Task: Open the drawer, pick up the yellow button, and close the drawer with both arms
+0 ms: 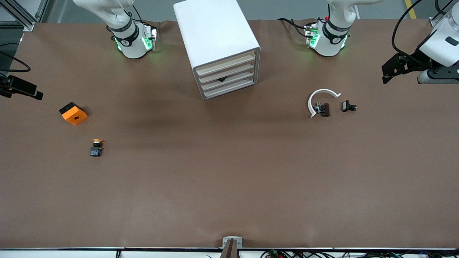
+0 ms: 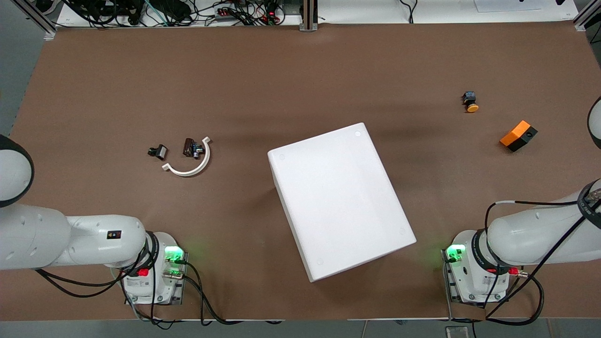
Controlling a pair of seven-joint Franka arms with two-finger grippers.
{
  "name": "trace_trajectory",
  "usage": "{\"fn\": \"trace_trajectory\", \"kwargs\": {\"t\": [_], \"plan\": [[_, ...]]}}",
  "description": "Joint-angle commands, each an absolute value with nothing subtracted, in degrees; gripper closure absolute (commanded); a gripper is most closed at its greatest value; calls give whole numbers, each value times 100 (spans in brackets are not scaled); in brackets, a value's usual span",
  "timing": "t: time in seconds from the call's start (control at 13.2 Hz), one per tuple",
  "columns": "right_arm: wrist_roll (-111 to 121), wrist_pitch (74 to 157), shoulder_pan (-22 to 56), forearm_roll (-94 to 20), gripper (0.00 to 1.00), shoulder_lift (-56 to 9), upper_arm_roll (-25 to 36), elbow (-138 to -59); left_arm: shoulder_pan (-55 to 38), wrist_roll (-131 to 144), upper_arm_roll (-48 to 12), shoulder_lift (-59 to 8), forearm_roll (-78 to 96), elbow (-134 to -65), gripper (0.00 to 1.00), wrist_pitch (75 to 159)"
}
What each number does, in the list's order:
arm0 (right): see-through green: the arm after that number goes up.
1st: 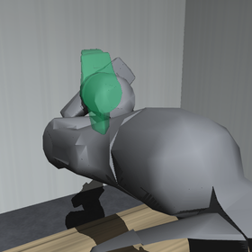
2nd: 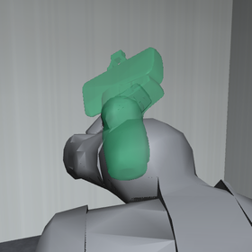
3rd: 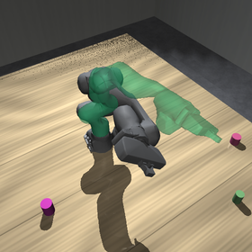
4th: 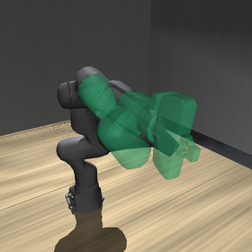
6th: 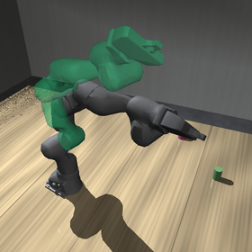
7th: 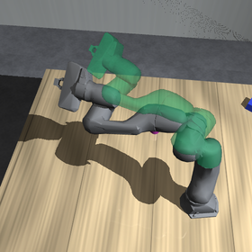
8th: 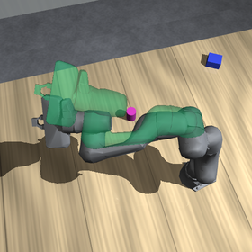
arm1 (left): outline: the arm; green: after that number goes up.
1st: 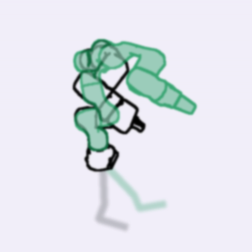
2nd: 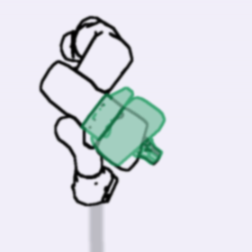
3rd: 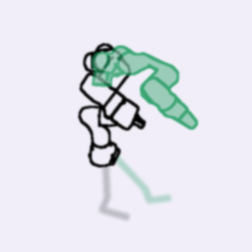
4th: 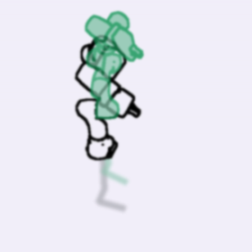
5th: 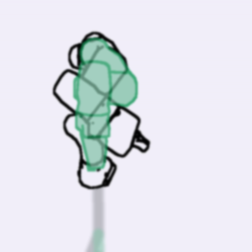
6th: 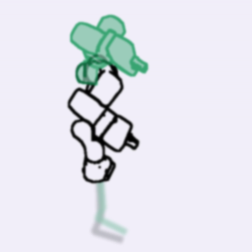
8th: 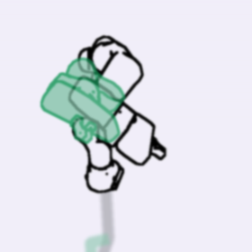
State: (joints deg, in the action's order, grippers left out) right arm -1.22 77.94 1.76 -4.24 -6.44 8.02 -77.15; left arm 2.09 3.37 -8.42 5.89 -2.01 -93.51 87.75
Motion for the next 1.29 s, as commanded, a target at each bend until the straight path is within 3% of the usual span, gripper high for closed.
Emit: {"fn": "trace_trajectory", "kwargs": {"t": [0.0, 0.23, 0.53, 1.21], "plan": [[-141, 8173, 238, -483, 0, 59, 792, -8584, 237, 316, -791, 659, 78, -9360, 0, 8780], [-141, 8235, -70, -440, 0, 289, 387, -8806, 273, 316, -791, 615, 79, -9334, 0, 8754], [-141, 8455, -35, -422, 0, 641, 387, -9272, 264, 299, -800, 475, 18, -9124, 0, 8754], [-97, 8499, -17, -18, 0, 686, 369, -9246, 255, 281, -800, 422, -9, -9035, 0, 8675]]}}
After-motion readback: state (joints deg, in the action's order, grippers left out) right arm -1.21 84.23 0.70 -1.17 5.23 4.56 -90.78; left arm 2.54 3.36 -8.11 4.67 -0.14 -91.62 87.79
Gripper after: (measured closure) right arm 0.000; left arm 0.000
